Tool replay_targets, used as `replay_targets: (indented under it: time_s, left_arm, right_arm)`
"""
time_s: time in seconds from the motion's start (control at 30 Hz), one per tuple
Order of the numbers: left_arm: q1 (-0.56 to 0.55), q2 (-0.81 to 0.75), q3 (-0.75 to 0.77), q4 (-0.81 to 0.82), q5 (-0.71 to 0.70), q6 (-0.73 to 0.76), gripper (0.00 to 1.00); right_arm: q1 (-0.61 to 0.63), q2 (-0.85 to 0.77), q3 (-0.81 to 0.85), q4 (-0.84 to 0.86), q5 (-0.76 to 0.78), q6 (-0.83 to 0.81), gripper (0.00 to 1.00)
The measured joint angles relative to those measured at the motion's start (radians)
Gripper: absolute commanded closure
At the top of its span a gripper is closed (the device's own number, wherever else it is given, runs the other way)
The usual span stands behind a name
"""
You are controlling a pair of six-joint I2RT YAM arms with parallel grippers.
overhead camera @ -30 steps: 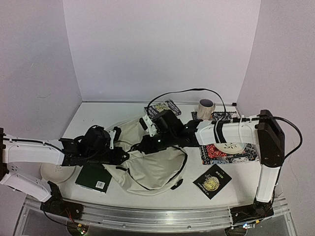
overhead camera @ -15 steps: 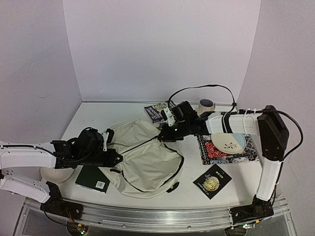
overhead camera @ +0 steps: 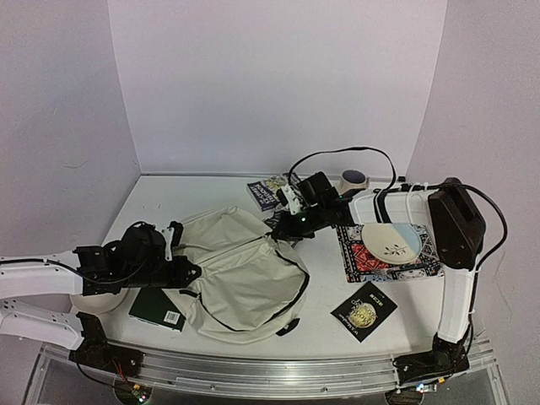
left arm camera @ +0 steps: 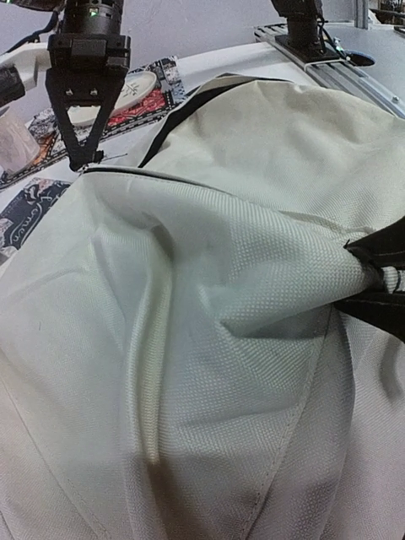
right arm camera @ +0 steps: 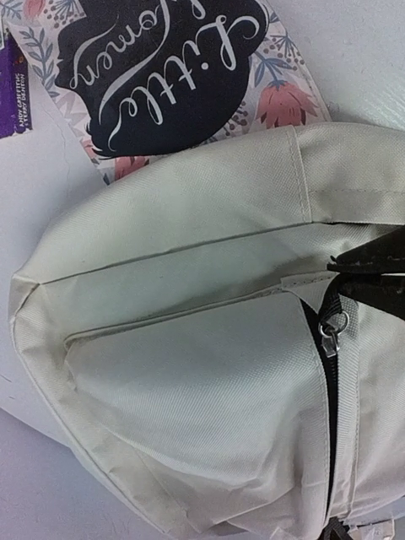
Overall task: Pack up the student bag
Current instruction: Zip the lower front pocket of the student bag.
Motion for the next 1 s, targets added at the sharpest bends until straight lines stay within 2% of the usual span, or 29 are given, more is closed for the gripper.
replay_targets:
  time_s: [0.2, 0.5, 0.8, 1.0]
  left_arm:
    - [0.0, 0.0, -0.001, -0.003, -0.012, 0.001, 1.0]
    - [0.0, -0.158, -0.07, -0.012, -0.032, -0.04, 1.0]
    - [0.0, -0.103, -0.073, -0.004, -0.032, -0.042, 1.0]
    - [0.0, -0.107, -0.07, 0.006, -0.04, -0.044, 1.0]
  right_arm:
    - [-0.001, 0.011, 0.011, -0.018, 0.01, -0.007, 1.0]
    - [-0.001, 0.03, 0.036, -0.01, -0.022, -0.009, 1.0]
    - [-0.004, 0.061, 0.104, -0.049, -0.028, -0.052, 1.0]
    - [-0.007, 0.064, 0.134, -0.079, 0.017, -0.076, 0.92]
